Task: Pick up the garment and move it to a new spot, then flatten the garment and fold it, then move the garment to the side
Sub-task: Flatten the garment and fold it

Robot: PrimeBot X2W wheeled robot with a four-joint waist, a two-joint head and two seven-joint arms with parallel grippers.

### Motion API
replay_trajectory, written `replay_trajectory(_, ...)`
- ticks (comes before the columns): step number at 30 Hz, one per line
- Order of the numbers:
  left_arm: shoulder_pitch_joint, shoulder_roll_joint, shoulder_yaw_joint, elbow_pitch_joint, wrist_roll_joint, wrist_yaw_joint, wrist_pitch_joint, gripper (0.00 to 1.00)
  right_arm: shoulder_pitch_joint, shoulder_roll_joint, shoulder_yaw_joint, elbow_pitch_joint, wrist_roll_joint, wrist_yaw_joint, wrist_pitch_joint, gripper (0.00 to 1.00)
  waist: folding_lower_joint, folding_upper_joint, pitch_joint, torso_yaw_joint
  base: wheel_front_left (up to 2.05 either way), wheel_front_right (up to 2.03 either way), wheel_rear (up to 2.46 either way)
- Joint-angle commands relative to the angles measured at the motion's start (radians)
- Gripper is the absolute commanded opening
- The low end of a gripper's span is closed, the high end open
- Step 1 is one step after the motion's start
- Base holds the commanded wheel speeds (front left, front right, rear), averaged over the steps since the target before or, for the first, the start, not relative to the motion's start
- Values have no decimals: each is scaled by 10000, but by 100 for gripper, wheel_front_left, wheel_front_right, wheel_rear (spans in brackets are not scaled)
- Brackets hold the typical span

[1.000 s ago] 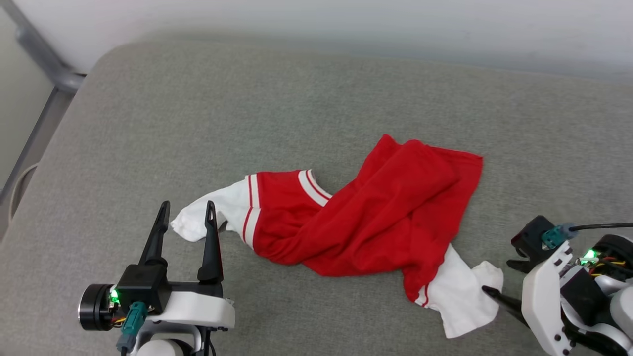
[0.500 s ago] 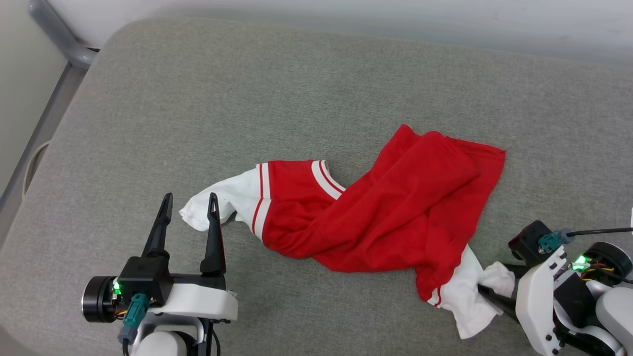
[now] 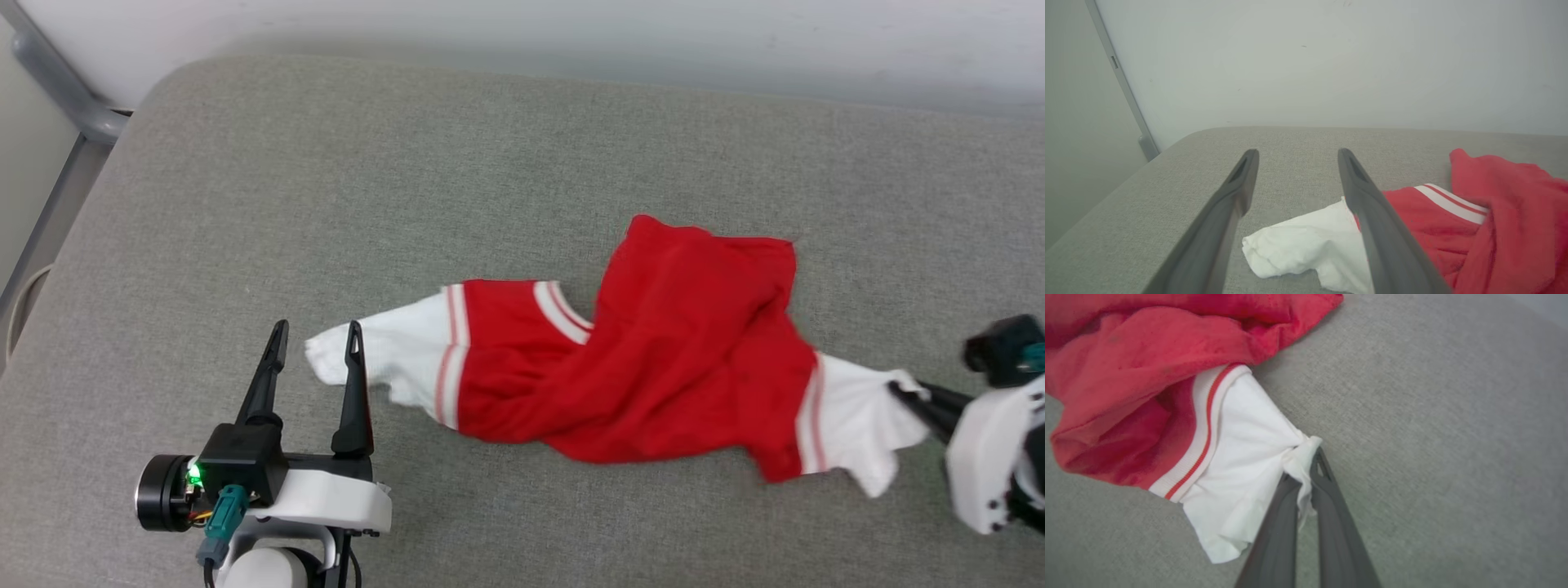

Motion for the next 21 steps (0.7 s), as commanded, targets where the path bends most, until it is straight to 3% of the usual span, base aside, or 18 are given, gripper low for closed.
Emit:
replay_trajectory(1,100,-14,5,3,58,-40,-25,100,229,-196,-241,201,-12,-17,-118,0,-1,-1,-18,-27,0,0,0)
replay_trajectory(6,140,-18,33,48,23,-48,-26,100,912,-412,-1307,1239,163,-17,-407,0,-1,-1,-50,-77,0,0,0)
replay_trajectory(15,78,-20,31,179,-46,-109,-26,100,2049,186,-2044,3399,518,-21,-664,0,-1,-1,-134,-102,0,0,0)
replay_trajectory(16,107,-20,76,186,-20,-113,-26,100,2013,357,-2145,3375,698,-17,-814,25,-1,-1,-156,-134,0,0,0)
replay_trajectory(17,145,-21,119,190,1,-115,-26,100,1945,452,-2227,3308,779,-16,-975,93,-1,-1,-181,-168,0,0,0)
replay_trajectory(18,179,-21,147,195,23,-120,-26,100,1849,448,-2306,3252,766,-13,-1176,100,-1,-1,-197,-193,0,0,0)
replay_trajectory(21,212,-20,143,189,104,-155,-26,100,1501,399,-2665,3016,602,-16,-1885,100,-1,-1,-262,-264,0,0,0)
